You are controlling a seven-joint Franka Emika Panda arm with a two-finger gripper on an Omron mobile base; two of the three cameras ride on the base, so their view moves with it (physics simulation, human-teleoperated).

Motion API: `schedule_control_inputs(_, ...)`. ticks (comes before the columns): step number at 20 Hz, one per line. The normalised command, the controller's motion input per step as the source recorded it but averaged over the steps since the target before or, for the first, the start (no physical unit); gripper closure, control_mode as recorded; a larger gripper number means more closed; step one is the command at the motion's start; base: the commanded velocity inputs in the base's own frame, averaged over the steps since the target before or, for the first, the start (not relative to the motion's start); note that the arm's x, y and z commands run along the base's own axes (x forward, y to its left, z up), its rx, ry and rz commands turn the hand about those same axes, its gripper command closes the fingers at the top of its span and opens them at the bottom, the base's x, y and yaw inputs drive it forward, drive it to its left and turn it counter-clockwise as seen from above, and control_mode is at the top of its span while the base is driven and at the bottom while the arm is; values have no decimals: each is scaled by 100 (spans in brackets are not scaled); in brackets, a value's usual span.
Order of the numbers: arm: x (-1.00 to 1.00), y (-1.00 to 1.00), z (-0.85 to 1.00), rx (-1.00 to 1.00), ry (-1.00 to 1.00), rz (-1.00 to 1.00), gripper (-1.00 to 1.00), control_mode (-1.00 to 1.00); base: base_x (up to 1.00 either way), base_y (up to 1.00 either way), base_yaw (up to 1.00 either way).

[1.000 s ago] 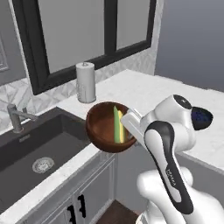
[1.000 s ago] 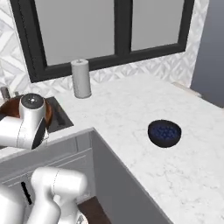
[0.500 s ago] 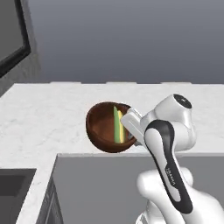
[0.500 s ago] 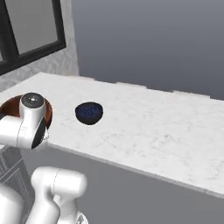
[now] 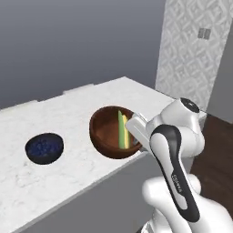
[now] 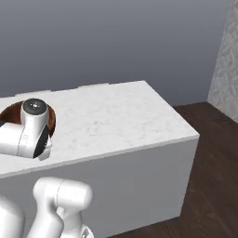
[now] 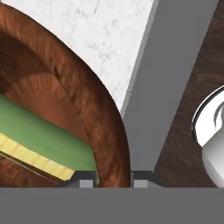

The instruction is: Pick the corn from the sink and place it in the bowl. Then pick the bowl and place it in the microwave. Then close the microwave door and press the start button.

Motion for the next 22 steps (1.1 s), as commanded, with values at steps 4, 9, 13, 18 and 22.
schedule_control_inputs(4, 0, 0, 0, 0, 0, 0, 100, 100, 1, 0, -100)
schedule_control_inputs(9, 0, 0, 0, 0, 0, 0, 100, 100, 6, -6, -100)
schedule_control_inputs(13, 0, 0, 0, 0, 0, 0, 100, 100, 14, -26, -97)
schedule_control_inputs(18, 0, 0, 0, 0, 0, 0, 100, 100, 82, -58, -63)
schedule_control_inputs(22, 0, 0, 0, 0, 0, 0, 100, 100, 100, -82, -20)
